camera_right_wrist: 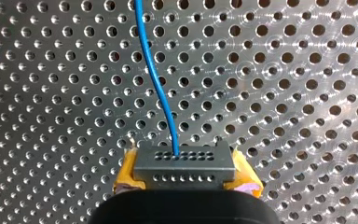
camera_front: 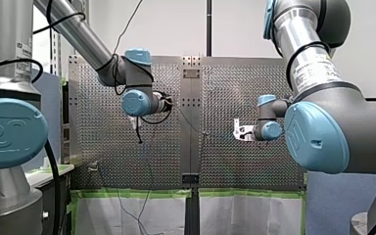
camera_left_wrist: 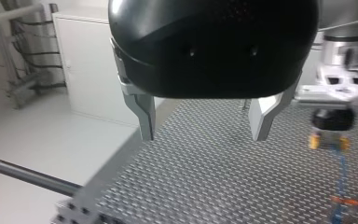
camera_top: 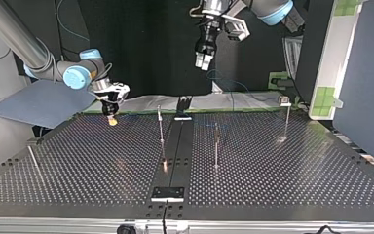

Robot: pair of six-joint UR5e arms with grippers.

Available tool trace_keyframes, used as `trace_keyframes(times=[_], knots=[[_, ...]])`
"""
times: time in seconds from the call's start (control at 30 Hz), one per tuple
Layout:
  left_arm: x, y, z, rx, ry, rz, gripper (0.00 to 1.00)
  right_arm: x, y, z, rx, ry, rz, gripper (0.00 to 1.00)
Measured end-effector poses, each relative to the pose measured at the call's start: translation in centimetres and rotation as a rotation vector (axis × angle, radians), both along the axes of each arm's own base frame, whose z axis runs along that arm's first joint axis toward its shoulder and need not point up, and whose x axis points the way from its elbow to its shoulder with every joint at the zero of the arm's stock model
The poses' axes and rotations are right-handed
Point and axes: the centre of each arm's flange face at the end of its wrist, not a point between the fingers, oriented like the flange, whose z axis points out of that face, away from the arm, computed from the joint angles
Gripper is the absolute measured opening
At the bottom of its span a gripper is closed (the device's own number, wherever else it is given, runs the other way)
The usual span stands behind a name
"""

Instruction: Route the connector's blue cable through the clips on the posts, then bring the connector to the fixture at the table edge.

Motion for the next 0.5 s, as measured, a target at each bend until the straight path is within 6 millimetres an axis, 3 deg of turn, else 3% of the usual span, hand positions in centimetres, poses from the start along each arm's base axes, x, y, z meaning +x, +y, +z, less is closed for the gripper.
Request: trace_keyframes(times=[0.33,0.5], knots=[[-1.7,2.0,-6.1,0.087,0.102,0.015,1.00,0.0,0.0,0.0,0.004,0.004,-0.006,0.00],[-2.8,3.0,-7.9,0.118,0.139,0.017,1.00,-0.8,-0.3,0.0,0.006,0.011,-0.052,0.00]])
